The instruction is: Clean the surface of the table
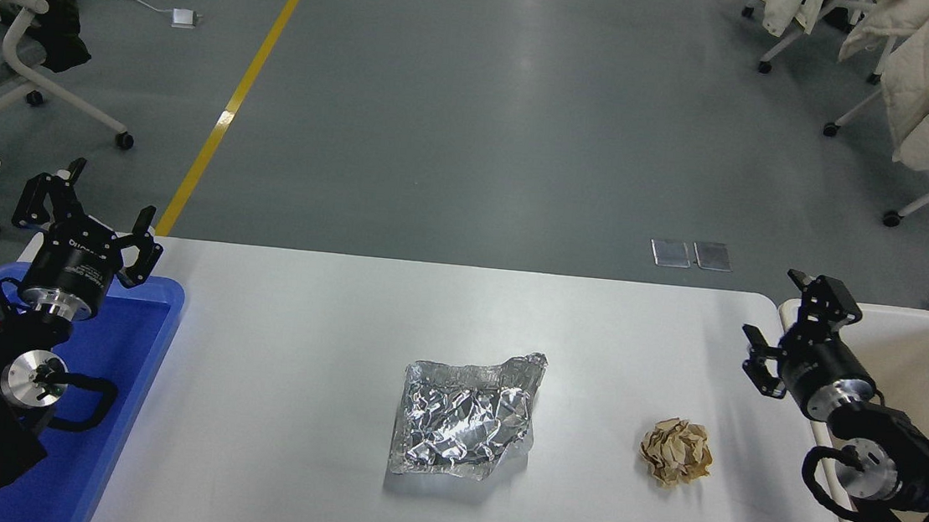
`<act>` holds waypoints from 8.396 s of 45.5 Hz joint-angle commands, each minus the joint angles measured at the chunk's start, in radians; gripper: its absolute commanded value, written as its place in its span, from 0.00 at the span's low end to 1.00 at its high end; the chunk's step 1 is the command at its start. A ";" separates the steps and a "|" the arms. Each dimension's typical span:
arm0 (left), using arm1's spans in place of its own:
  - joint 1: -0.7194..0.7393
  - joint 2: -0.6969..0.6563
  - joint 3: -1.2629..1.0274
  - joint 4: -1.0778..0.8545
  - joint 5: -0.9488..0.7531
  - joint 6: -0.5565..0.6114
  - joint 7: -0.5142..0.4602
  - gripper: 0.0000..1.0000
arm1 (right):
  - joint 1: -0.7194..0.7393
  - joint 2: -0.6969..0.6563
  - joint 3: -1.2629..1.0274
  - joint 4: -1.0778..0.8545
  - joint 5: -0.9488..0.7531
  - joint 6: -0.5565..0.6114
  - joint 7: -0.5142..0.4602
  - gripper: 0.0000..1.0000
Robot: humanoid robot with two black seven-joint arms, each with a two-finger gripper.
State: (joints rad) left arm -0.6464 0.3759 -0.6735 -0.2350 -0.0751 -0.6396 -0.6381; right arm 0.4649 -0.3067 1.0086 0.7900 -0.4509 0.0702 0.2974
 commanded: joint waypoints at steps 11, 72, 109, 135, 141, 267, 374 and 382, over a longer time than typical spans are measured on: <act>-0.001 0.000 0.000 0.000 0.000 0.000 0.000 1.00 | 0.031 0.141 0.028 -0.012 -0.022 0.005 0.066 1.00; -0.001 0.000 0.000 0.000 0.000 0.000 0.000 1.00 | 0.250 -0.189 -0.593 0.196 -0.550 -0.059 0.063 1.00; -0.001 0.000 0.000 -0.001 0.000 -0.002 0.000 1.00 | 0.796 -0.082 -1.369 0.318 -0.899 0.108 -0.104 1.00; -0.001 0.000 0.000 -0.001 0.000 -0.002 0.000 1.00 | 0.765 0.103 -1.345 0.195 -0.453 0.223 -0.500 1.00; -0.001 0.000 0.000 0.000 0.000 -0.002 0.000 1.00 | 0.747 0.156 -1.345 0.143 -0.368 0.221 -0.535 1.00; -0.001 0.000 0.000 -0.001 0.000 -0.002 0.000 1.00 | 1.236 -0.310 -1.539 0.581 -0.140 0.410 -0.521 0.00; 0.001 0.000 0.000 -0.001 0.000 0.000 0.000 1.00 | 0.195 -0.115 -1.016 -0.698 0.067 -0.276 -0.486 0.00; 0.001 0.000 0.000 0.000 0.000 0.000 0.000 1.00 | 0.193 -0.084 -1.026 -0.698 0.126 -0.287 -0.486 0.00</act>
State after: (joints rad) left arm -0.6461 0.3758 -0.6734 -0.2352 -0.0751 -0.6399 -0.6381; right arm 0.6937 -0.4467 -0.0173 0.1212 -0.3971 -0.1685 -0.1892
